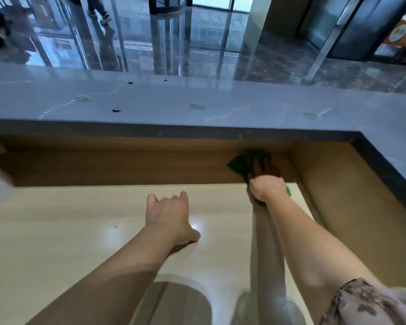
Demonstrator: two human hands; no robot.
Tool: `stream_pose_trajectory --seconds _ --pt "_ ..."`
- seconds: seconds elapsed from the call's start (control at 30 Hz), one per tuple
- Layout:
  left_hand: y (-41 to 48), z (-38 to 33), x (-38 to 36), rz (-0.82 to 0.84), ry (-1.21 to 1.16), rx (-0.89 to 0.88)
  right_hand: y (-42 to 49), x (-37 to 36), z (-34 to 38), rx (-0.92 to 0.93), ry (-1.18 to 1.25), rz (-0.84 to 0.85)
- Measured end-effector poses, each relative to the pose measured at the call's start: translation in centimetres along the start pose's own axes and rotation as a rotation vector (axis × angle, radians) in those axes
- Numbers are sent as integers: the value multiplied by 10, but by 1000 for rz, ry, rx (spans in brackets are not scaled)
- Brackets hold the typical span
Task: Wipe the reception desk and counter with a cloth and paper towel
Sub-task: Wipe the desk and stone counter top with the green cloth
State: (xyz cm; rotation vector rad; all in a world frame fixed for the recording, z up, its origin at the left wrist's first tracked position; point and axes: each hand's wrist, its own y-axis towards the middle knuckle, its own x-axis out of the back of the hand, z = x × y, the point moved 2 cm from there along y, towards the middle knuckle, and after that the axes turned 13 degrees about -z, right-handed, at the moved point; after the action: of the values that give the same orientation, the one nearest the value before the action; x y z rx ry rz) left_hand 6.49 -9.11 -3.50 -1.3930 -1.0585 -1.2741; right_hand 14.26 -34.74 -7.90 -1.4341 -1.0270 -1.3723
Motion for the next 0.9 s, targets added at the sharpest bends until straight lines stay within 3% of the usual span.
stream_pose_trajectory --seconds 0.13,0.33,0.6,0.9 --pt "1 -30 -8 26 64 -29 10 3 -59 -80 -81 40" --pt "1 -37 -10 51 82 2 -6 1 -62 -110 -48 16" --pt "-32 -35 -15 -42 -38 39 -88 -11 -81 -141 51 -71" --pt "-92 -3 -4 27 -34 57 -178 -14 -87 -221 16 -72"
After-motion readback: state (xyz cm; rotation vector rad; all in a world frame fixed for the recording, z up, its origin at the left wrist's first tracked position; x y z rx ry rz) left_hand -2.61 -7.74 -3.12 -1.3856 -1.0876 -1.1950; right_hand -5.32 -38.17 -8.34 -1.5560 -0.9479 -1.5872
